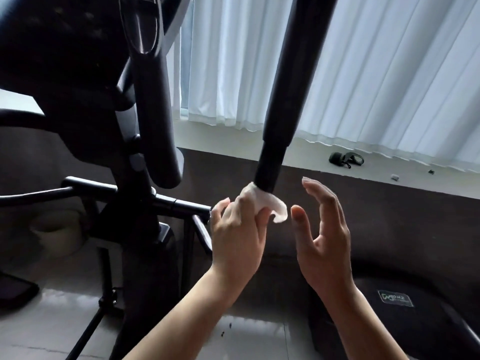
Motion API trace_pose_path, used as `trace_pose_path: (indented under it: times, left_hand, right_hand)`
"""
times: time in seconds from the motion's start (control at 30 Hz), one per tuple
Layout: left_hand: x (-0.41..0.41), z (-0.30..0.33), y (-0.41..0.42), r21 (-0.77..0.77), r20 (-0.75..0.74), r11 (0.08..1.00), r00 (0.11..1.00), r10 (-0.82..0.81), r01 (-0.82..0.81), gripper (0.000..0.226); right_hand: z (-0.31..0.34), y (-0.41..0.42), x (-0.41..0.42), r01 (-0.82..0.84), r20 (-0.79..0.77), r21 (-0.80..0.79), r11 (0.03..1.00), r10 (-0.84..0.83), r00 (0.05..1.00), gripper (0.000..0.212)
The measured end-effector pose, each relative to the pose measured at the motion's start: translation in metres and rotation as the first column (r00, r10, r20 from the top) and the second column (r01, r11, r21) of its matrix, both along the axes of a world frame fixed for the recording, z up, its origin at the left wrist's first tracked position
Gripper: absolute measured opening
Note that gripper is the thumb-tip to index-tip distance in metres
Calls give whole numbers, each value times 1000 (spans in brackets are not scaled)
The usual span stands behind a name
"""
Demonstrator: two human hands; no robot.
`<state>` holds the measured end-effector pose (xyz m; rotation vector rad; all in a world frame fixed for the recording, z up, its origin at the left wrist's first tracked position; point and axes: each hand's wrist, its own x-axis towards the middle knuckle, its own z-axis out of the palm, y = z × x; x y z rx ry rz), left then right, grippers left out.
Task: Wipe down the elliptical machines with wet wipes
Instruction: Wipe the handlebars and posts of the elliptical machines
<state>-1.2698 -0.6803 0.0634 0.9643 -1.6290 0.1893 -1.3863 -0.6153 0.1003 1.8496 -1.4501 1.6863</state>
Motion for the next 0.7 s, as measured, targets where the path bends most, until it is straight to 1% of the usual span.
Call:
trace_pose_path:
  times: [0.07,0.13,0.2,0.23,0.33,0.43,0.5,0.6,0.67,0.7]
  left_hand:
    - [6,-31,7,24,35,1000,999,2,-3,39]
    - [10,-43,14,67,26,998,1000,-9,8,44]
    - [11,-30,13,81,-8,996,999,-39,40,54]
    - [11,-15,11,63,-24,996,998,-57,58,54]
    - [1,42,-1,-34,-66,998,996,-53,51,45]
    - [-8,80,-4,-61,-137,997,989,-50,42,43]
    - [-8,82,-4,-46,-147,997,987,-68,61,45]
    - [1,71,-1,-30,-173,988,972,-157,154,48]
    - [11,63,7,-7,-226,976,950,-214,218,43]
    - [17,60,11,19,-279,964,928,-248,263,38]
  right_hand:
    - [-2,0,2,-9,-8,-2,1000,9,1000,38]
    - [-2,1,5,-21,-6,19,1000,21,1000,37]
    - [0,2,7,-19,-3,35,999,19,1000,38]
    - [4,2,8,-18,0,34,999,18,1000,38]
    - [22,-2,10,-30,34,-8,1000,30,999,38]
    - [37,-4,10,-40,65,-60,997,44,997,36]
    - [41,-1,9,-37,83,-70,997,42,996,36]
    - [38,5,7,-42,111,-32,999,45,993,37]
    - [34,9,5,-45,136,5,999,44,990,39]
    - [33,11,5,-53,149,16,998,50,988,42]
